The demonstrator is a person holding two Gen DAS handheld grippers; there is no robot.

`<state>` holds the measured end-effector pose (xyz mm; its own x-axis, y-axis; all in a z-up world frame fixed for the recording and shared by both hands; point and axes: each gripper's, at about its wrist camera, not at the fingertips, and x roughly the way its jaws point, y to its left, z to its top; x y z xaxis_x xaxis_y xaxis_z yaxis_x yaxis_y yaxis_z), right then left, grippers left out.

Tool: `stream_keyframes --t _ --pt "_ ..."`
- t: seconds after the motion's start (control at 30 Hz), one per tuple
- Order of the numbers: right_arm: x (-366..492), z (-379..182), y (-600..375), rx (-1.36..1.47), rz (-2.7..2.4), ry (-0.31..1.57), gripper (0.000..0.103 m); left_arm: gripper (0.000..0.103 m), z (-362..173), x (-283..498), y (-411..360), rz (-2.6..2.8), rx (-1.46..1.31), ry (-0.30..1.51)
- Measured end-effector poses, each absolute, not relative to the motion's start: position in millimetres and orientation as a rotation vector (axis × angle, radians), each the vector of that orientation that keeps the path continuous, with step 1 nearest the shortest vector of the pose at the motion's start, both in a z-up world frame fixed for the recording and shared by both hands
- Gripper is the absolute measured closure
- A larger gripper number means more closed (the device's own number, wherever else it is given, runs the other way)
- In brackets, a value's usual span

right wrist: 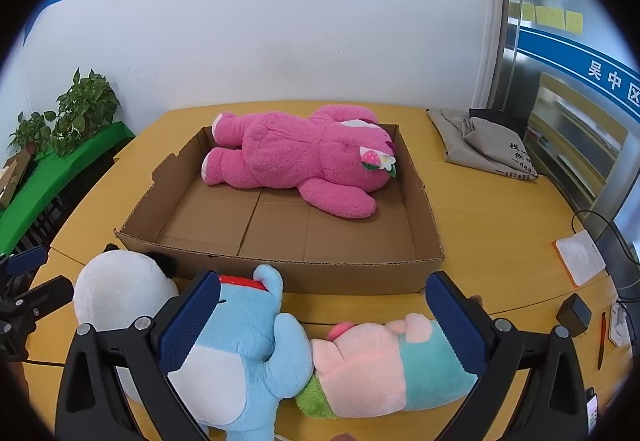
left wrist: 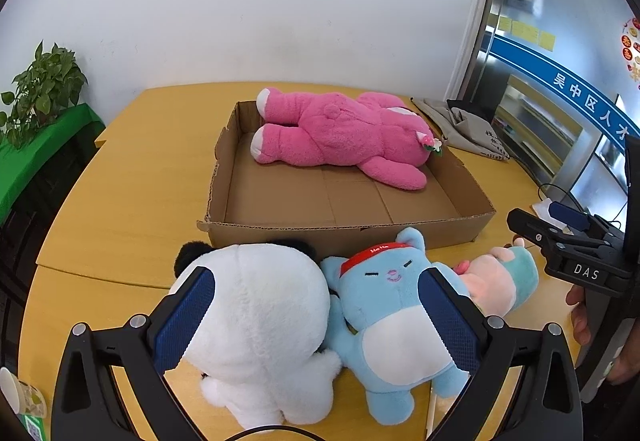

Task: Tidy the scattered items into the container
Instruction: 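Withdraw both grippers from the box toward the remaining plush toys, then close both grippers on the white panda's sides and lift it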

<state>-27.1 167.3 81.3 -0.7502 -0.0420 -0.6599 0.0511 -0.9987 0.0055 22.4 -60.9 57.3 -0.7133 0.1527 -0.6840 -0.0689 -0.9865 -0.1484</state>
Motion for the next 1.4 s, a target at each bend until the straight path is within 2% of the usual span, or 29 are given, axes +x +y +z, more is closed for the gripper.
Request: stream_keyframes --t 0.53,0.93,1.23,1.4 --pt "-24.4 80.9 165.2 1.091 -2.888 0.027 0.0 0.0 49.8 23.2 -67.6 2.783 -1.161 -0.194" --pt "-22.2 72.8 141.3 1.071 -2.775 0.008 0.0 0.0 34.5 20.2 -99.7 2.765 -1.211 -0.286" --pt "0.3 30.5 38.2 1.082 -2.358 0.152 0.0 0.0 -4.9 0.5 -148.7 2.703 -1.365 -0.364" --pt "0.3 -4.1 -15.1 1.138 -2.248 0.143 0.0 0.0 -28.1 -16.2 -172.4 2.648 -1.414 -0.437"
